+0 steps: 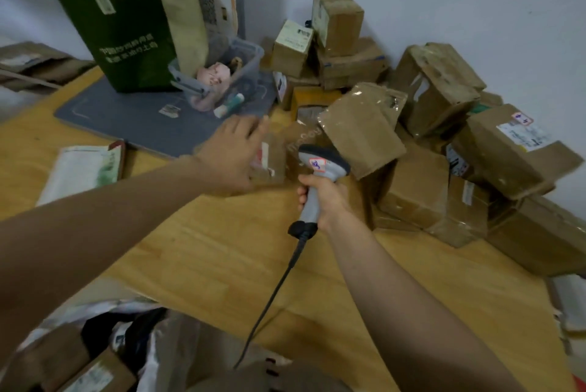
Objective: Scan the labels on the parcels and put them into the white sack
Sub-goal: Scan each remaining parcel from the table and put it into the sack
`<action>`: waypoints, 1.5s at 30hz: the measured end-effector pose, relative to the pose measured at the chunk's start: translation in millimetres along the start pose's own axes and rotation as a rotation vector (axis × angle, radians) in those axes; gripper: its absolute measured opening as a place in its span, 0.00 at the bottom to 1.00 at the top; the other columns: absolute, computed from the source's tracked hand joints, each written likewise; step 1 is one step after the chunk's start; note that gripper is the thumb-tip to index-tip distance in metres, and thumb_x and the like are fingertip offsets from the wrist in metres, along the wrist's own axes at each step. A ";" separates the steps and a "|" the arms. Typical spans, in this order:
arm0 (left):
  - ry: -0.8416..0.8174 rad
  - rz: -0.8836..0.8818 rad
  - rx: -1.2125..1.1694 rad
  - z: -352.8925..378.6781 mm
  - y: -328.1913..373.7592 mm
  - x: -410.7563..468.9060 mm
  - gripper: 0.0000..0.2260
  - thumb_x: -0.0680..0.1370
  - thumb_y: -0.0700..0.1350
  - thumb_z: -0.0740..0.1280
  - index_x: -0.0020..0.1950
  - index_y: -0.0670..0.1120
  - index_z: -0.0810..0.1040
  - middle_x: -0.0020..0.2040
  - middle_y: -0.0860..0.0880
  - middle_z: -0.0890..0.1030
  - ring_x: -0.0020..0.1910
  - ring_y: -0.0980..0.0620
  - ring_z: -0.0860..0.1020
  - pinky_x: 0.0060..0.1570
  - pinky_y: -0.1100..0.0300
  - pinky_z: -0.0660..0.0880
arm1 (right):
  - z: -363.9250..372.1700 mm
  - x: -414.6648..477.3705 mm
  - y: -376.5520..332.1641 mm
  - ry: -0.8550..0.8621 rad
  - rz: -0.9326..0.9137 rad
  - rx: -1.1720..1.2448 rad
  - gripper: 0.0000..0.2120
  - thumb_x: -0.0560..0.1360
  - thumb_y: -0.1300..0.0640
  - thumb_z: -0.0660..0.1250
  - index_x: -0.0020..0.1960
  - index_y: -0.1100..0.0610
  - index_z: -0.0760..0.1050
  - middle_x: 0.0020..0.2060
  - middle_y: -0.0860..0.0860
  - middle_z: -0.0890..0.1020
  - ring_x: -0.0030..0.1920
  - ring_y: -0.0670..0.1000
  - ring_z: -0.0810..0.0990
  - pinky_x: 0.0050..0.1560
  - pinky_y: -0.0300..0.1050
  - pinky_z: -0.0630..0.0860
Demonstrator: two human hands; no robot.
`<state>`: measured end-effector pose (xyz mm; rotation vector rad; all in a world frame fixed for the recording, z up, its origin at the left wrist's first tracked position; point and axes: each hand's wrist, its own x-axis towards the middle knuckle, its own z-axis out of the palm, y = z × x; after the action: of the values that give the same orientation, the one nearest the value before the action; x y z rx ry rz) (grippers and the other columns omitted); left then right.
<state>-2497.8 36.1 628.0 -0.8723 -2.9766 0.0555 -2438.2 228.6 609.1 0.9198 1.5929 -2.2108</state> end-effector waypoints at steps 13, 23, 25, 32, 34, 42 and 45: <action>-0.501 -0.245 -0.217 56.0 -2.8 -95.5 0.71 0.55 0.65 0.79 0.74 0.48 0.26 0.77 0.45 0.34 0.75 0.45 0.32 0.67 0.45 0.29 | -18.1 -38.8 58.0 0.076 -0.013 -0.062 0.09 0.73 0.66 0.69 0.35 0.62 0.73 0.22 0.53 0.76 0.19 0.48 0.72 0.21 0.38 0.70; -0.331 -0.326 -0.197 54.0 -21.5 -125.2 0.58 0.62 0.51 0.80 0.79 0.45 0.42 0.75 0.46 0.53 0.73 0.46 0.54 0.71 0.52 0.64 | -1.1 -58.1 64.1 -0.008 -0.066 -0.266 0.07 0.71 0.67 0.70 0.35 0.62 0.75 0.23 0.54 0.76 0.21 0.50 0.71 0.24 0.40 0.69; -0.211 -0.350 -0.176 53.4 -24.4 -132.0 0.57 0.62 0.53 0.79 0.78 0.44 0.45 0.73 0.45 0.54 0.73 0.46 0.53 0.69 0.52 0.66 | 4.0 -60.2 63.5 -0.025 -0.095 -0.357 0.05 0.72 0.66 0.71 0.38 0.62 0.76 0.24 0.54 0.76 0.23 0.50 0.72 0.25 0.41 0.70; 0.069 -0.441 -0.050 50.3 -29.0 -146.6 0.53 0.63 0.50 0.79 0.78 0.39 0.50 0.72 0.40 0.60 0.71 0.40 0.58 0.63 0.47 0.71 | 27.0 -67.2 71.9 -0.110 -0.257 -0.671 0.08 0.72 0.63 0.72 0.35 0.60 0.76 0.25 0.54 0.78 0.23 0.48 0.74 0.25 0.40 0.73; 0.106 -0.470 -0.029 48.9 -33.0 -148.3 0.52 0.63 0.49 0.79 0.78 0.39 0.51 0.71 0.39 0.62 0.71 0.40 0.57 0.65 0.46 0.68 | 31.7 -67.6 72.9 -0.124 -0.302 -0.716 0.08 0.70 0.63 0.71 0.33 0.60 0.76 0.25 0.53 0.78 0.23 0.49 0.75 0.25 0.40 0.74; 0.127 -0.516 0.003 47.8 -42.6 -154.0 0.53 0.63 0.51 0.80 0.77 0.41 0.52 0.71 0.39 0.62 0.70 0.40 0.57 0.66 0.45 0.67 | 45.1 -73.0 79.7 -0.174 -0.421 -0.810 0.07 0.70 0.63 0.70 0.34 0.58 0.76 0.23 0.50 0.78 0.21 0.47 0.75 0.24 0.39 0.72; 0.125 -0.527 0.001 46.8 -43.8 -154.2 0.53 0.63 0.52 0.80 0.78 0.42 0.51 0.71 0.40 0.61 0.71 0.40 0.57 0.66 0.45 0.67 | 48.1 -73.8 78.3 -0.183 -0.444 -0.825 0.08 0.70 0.64 0.70 0.34 0.58 0.75 0.23 0.50 0.77 0.21 0.46 0.74 0.24 0.39 0.72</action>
<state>-2393.9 -85.1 579.0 -0.0668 -2.9749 -0.0148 -2354.9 145.2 606.0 0.1297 2.4606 -1.4968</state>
